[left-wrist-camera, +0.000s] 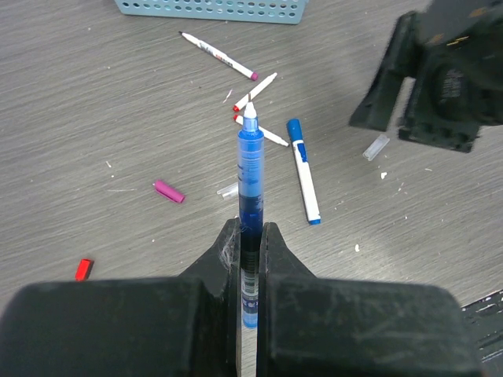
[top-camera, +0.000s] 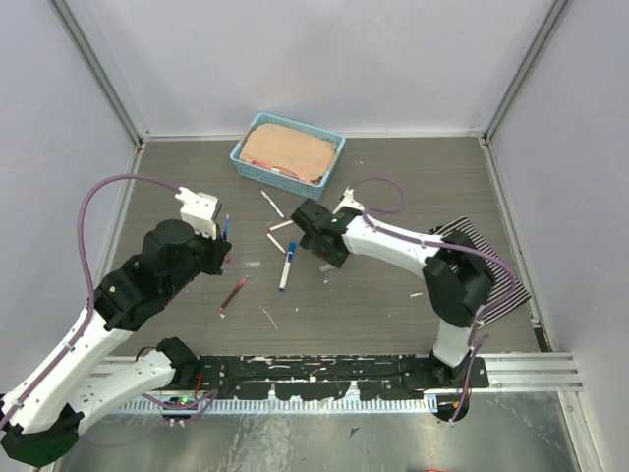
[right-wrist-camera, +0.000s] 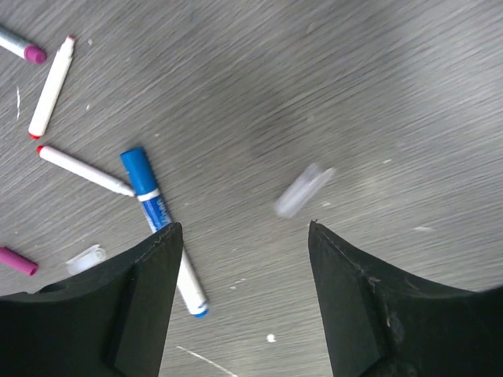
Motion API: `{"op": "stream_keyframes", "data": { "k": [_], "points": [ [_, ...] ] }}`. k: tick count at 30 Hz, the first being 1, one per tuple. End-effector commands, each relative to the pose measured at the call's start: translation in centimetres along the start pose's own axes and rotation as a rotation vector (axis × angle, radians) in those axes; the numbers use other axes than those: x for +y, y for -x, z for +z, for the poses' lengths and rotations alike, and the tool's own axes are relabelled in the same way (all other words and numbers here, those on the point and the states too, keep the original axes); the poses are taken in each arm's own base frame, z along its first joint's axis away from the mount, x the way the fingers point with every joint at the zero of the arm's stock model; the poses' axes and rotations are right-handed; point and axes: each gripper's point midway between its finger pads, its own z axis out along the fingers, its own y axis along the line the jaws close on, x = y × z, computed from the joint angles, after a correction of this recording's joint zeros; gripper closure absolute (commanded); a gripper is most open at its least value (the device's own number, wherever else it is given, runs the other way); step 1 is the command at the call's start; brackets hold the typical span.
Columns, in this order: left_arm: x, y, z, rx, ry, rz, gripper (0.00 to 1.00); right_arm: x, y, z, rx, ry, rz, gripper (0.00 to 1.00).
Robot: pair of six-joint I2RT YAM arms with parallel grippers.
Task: Insert the pens into the pen caps
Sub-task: Adjust the pen cap at the center of the board.
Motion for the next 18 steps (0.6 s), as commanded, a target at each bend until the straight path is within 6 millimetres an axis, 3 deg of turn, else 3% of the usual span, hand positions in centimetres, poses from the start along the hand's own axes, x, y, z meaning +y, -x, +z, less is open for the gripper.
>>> {"op": "stream_keyframes", "data": {
  "k": [1, 8, 18],
  "points": [
    [-0.2, 0.3, 0.0, -0.024, -0.013, -0.004, 1.00, 1.7, -0.5, 0.9, -0.011, -0.100, 0.116, 0.30],
    [-0.1, 0.3, -0.1, -0.029, -0.015, -0.007, 0.99, 0.1, -3.5, 3.2, 0.062, -0.180, 0.109, 0.37],
    [-0.3, 0.4, 0.1, -0.025, -0.019, -0.004, 0.99, -0.5, -2.3, 2.8, 0.005, -0.194, 0.093, 0.37]
  ]
}}
